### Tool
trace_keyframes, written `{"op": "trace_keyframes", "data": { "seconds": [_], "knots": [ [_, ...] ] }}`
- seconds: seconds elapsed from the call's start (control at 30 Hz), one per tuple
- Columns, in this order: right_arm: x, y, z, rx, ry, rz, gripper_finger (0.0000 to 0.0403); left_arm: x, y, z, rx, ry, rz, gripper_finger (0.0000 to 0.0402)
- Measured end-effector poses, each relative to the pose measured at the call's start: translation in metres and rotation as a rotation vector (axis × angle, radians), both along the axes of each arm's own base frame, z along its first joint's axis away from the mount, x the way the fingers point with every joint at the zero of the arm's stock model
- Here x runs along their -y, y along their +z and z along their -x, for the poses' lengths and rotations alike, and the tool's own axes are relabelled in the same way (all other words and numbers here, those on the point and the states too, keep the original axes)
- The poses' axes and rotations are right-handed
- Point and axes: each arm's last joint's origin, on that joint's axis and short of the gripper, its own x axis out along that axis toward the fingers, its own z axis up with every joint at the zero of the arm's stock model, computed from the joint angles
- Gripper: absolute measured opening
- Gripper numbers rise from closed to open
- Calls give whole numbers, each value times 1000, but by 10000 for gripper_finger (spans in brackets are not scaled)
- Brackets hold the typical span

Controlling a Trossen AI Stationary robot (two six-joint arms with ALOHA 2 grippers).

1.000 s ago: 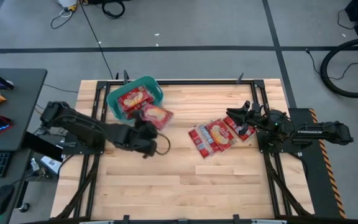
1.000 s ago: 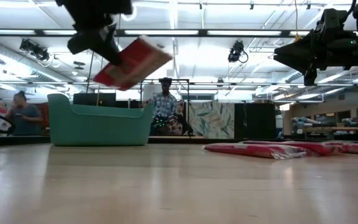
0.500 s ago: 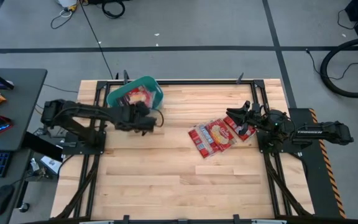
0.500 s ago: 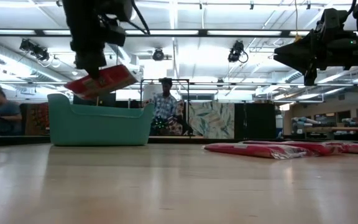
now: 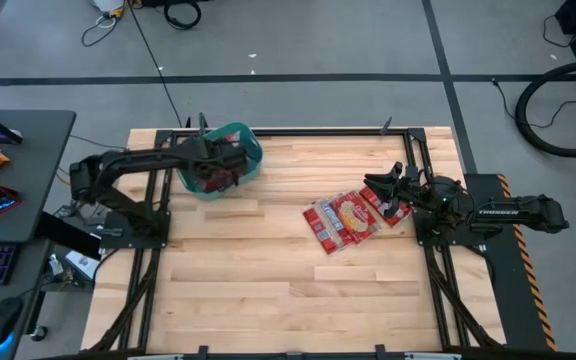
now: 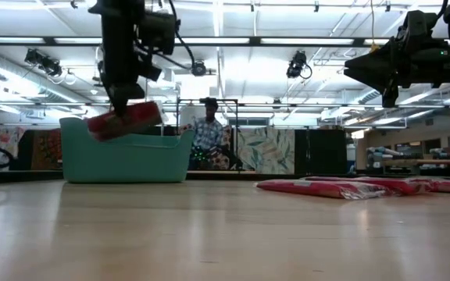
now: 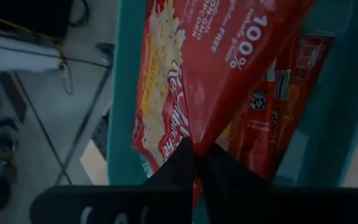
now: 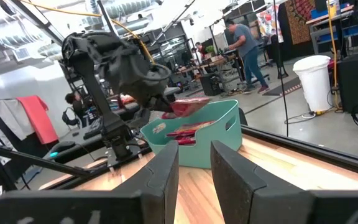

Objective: Sort popcorn bags into baskets
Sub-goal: Put the popcorn bag into the green bin

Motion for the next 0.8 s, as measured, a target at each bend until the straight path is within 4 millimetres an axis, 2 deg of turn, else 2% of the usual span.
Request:
{"op": "trace_keyframes", "data": {
  "seconds": [0.13, 0.3, 0.4, 0.47, 0.57, 0.7, 0.8],
  "knots": [
    [0, 0, 0, 0, 0, 0, 98, -14, -10, 0, -34, 37, 42, 34],
    [0, 0, 0, 0, 0, 0, 98, -26, -25, -4, -78, 72, 66, 104],
    [0, 0, 0, 0, 0, 0, 98, -26, -27, -8, -61, 52, 62, 145],
    [0, 0, 0, 0, 0, 0, 98, -22, -24, -14, -19, 14, 80, 164],
    [0, 0, 0, 0, 0, 0, 98, -13, -10, -29, 73, -75, 84, 180],
    [0, 0, 0, 0, 0, 0, 98, 8, 2, -47, 136, -220, 97, 182],
    [0, 0, 0, 0, 0, 0, 98, 26, 4, -59, 246, -297, 219, 174]
  ]
}}
